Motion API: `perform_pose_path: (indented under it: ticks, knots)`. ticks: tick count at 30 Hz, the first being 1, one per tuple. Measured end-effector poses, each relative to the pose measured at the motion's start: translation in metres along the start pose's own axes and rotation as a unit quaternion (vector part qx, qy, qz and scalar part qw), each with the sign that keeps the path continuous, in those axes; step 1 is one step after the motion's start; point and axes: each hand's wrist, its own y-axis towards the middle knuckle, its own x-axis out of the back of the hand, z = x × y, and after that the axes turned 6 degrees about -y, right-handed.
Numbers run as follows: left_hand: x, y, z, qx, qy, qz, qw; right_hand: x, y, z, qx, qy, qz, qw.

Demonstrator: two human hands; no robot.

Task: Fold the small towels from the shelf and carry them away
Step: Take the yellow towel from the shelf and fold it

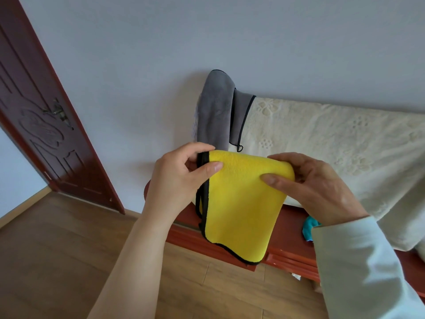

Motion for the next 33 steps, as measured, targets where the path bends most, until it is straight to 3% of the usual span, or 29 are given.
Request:
perform_pose_path:
  ticks: [12, 17, 22, 27, 33]
  knots:
    - [0.009, 0.001, -0.003, 0.011, -0.107, -0.003, 0.994, -0.003, 0.008, -0.007, 0.031, 0.151, -0.031, 0.988]
    - [0.011, -0.001, -0.007, -0.034, -0.110, -0.022, 0.993, -0.009, 0.008, -0.002, 0.064, 0.106, -0.071, 0.990]
    - [0.014, -0.001, -0.009, -0.085, -0.030, -0.021, 0.996, -0.010, 0.004, 0.006, 0.069, 0.065, -0.065, 0.993]
    - [0.016, 0.000, -0.008, -0.074, -0.047, -0.014, 0.996, -0.008, -0.002, 0.011, 0.060, 0.055, -0.052, 0.995]
    - [0.009, -0.002, -0.011, -0.012, -0.183, 0.069, 0.981, -0.019, -0.009, 0.022, 0.051, 0.209, -0.010, 0.977]
